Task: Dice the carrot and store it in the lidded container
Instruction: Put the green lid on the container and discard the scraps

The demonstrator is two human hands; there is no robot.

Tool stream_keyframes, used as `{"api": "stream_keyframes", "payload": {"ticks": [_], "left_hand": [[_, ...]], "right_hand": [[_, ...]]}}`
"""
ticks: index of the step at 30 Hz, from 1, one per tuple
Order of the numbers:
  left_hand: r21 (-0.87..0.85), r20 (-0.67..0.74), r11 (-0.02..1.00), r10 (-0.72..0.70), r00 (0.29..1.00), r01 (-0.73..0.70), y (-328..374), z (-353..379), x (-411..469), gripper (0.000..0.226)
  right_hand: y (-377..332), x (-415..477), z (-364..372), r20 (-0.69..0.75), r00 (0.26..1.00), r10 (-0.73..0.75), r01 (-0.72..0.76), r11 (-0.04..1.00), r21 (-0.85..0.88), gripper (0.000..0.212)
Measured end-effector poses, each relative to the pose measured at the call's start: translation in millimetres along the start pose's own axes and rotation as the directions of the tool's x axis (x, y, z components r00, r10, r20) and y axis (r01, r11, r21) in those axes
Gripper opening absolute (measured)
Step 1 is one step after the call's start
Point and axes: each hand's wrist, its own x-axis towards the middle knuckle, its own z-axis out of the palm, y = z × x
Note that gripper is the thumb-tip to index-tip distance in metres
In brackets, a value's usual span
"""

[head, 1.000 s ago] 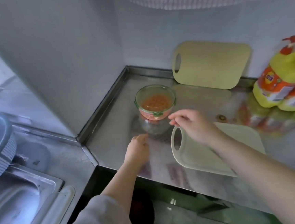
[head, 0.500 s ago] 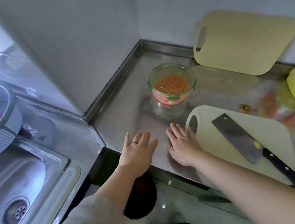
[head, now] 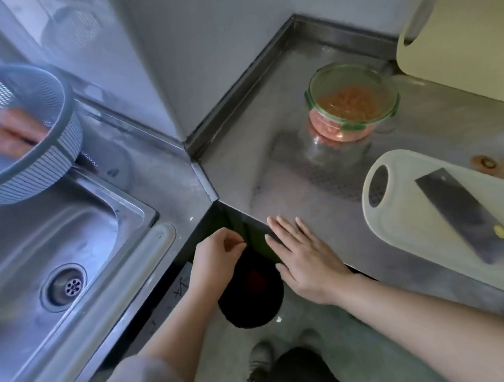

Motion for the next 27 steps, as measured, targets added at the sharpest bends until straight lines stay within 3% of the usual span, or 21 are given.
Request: {"api": "stream_keyframes", "payload": {"ticks": [4, 6, 7, 10, 13, 15, 16, 18, 21, 22, 24, 27], "left_hand": [[-0.013, 0.007, 0.997, -0.073, 0.997, 0.073, -12.9, 0.6, -3.6, 0.005], [-0.004, 0.016, 0.997, -0.077, 0.997, 0.077, -17.0, -1.0, -7.1, 0.005], [0.007, 0.021, 0.997, -0.076, 0.997, 0.076, -18.3, -1.5, -8.6, 0.003], [0.032, 0.022, 0.997, -0.074, 0.997, 0.073, -23.3, -1.8, -11.7, 0.006], [0.020, 0.003, 0.997, -0.076, 0.997, 0.076, -22.4, -3.7, -13.7, 0.005], [0.011, 0.012, 0.996, -0.086, 0.996, 0.086, -18.6, -5.7, -14.6, 0.025], [0.010, 0.018, 0.996, -0.083, 0.996, 0.083, -15.4, -7.0, -15.1, 0.030], [0.052, 0.027, 0.998, -0.042, 0.999, 0.040, -7.5, -9.8, -14.1, 0.018], [0.076, 0.063, 0.995, 0.063, 0.996, -0.067, 14.6, -13.7, -9.4, 0.038], [0.060, 0.078, 0.994, 0.092, 0.993, -0.097, 26.3, -14.5, -6.5, 0.039], [0.034, 0.097, 0.986, 0.160, 0.982, -0.164, 56.0, -12.8, -0.1, 0.031], [-0.025, 0.087, 0.972, 0.233, 0.969, -0.232, 109.5, -6.6, 9.3, 0.026]], "right_hand": [[-1.9, 11.9, 1.7, -0.301, 0.949, -0.091, 0.135, 0.982, 0.129, 0.025], [0.7, 21.2, -3.3, -0.449, 0.894, 0.000, 0.101, 0.974, 0.202, 0.004], [-0.2, 24.4, -4.2, -0.460, 0.886, 0.060, 0.056, 0.971, 0.233, 0.012], [-12.3, 28.7, 1.6, -0.401, 0.908, 0.121, -0.014, 0.966, 0.258, 0.026], [-22.9, 29.2, 6.9, -0.355, 0.934, 0.047, 0.043, 0.969, 0.242, 0.009], [-24.2, 27.8, 0.8, -0.285, 0.958, 0.008, 0.072, 0.960, 0.269, 0.006], [-23.8, 26.0, -6.4, -0.232, 0.972, 0.035, 0.039, 0.952, 0.304, 0.011], [-19.6, 22.3, -28.7, -0.149, 0.981, 0.127, -0.068, 0.935, 0.347, 0.027], [-5.8, 15.1, -74.6, -0.044, 0.976, 0.214, -0.178, 0.893, 0.413, 0.010], [0.3, 11.1, -92.9, -0.013, 0.969, 0.245, -0.214, 0.868, 0.447, 0.013], [16.2, -1.3, -134.2, -0.038, 0.948, 0.315, -0.253, 0.824, 0.506, 0.006], [30.6, -34.4, -206.9, -0.149, 0.890, 0.432, -0.288, 0.783, 0.552, 0.021]]}}
